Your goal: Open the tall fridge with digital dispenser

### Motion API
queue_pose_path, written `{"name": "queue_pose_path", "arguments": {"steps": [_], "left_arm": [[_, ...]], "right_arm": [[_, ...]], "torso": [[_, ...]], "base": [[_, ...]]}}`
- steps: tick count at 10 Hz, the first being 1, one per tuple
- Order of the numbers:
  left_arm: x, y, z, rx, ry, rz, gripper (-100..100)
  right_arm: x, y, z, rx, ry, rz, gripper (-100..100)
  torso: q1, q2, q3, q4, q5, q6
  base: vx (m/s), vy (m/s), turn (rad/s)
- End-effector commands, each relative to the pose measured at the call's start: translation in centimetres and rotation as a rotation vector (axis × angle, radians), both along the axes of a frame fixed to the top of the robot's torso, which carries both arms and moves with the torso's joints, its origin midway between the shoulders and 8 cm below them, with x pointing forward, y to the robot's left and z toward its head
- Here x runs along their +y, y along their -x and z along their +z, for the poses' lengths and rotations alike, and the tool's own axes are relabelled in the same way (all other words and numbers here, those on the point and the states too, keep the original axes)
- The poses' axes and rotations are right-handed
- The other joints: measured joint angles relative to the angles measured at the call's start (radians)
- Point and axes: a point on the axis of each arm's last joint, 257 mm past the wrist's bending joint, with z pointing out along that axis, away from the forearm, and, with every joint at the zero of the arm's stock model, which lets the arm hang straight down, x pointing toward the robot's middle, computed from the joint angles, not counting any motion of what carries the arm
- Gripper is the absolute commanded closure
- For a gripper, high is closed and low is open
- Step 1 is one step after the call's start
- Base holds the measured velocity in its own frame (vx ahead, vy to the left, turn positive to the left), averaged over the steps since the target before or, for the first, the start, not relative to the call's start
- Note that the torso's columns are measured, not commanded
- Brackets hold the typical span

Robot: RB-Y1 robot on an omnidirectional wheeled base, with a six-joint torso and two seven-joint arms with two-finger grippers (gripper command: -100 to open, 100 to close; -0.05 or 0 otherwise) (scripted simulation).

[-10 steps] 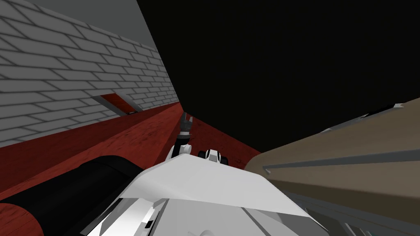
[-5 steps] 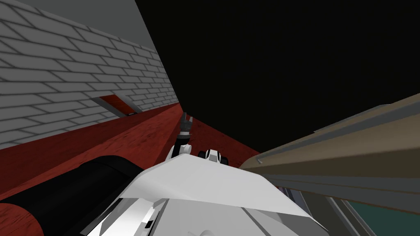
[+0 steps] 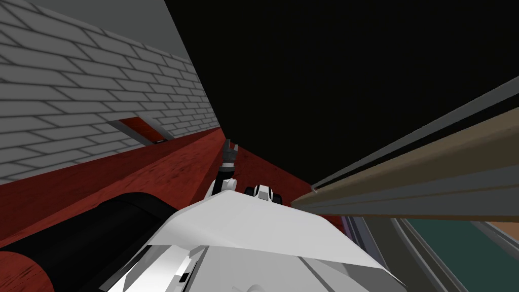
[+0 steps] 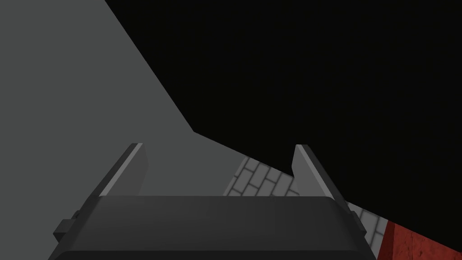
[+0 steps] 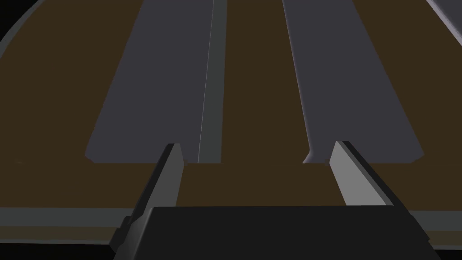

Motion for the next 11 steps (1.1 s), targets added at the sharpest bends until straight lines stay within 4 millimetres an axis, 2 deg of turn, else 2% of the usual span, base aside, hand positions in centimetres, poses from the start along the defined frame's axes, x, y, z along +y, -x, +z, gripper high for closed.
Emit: {"name": "queue_pose_path", "arguments": {"steps": [1, 6, 8, 9, 10, 11], "left_arm": [[0.0, 0.0, 0.0, 0.000, 0.000, 0.000, 0], [0.0, 0.0, 0.0, 0.000, 0.000, 0.000, 0], [0.0, 0.0, 0.0, 0.000, 0.000, 0.000, 0], [0.0, 0.0, 0.0, 0.000, 0.000, 0.000, 0], [0.0, 0.0, 0.0, 0.000, 0.000, 0.000, 0], [0.0, 0.0, 0.0, 0.000, 0.000, 0.000, 0]], "right_arm": [[0.4, -0.2, 1.8, 0.000, 0.000, 0.000, -100], [1.5, -1.0, 4.8, 0.000, -0.001, 0.003, -100], [1.3, -0.9, 4.7, 0.000, -0.001, 0.003, -100], [1.3, -0.9, 4.7, 0.001, -0.001, 0.003, 100], [1.5, -0.9, 5.8, 0.001, -0.001, -0.002, -100], [1.6, -1.0, 6.3, 0.002, -0.001, -0.004, -100]], "torso": [[0.001, 0.000, 0.000, 0.000, 0.000, 0.000], [0.001, 0.000, 0.000, 0.000, 0.000, 0.000], [0.000, 0.002, 0.001, 0.001, 0.000, 0.000], [0.000, 0.002, 0.002, 0.001, 0.000, 0.000], [0.001, 0.002, 0.001, 0.001, 0.000, 0.000], [0.001, 0.001, 0.000, 0.000, 0.000, 0.000]], "base": [[0.070, 0.009, -0.009], [0.073, 0.013, -0.007], [0.019, -0.001, 0.001], [0.000, 0.000, 0.000], [-0.009, -0.008, 0.019], [-0.024, -0.013, 0.018]]}}
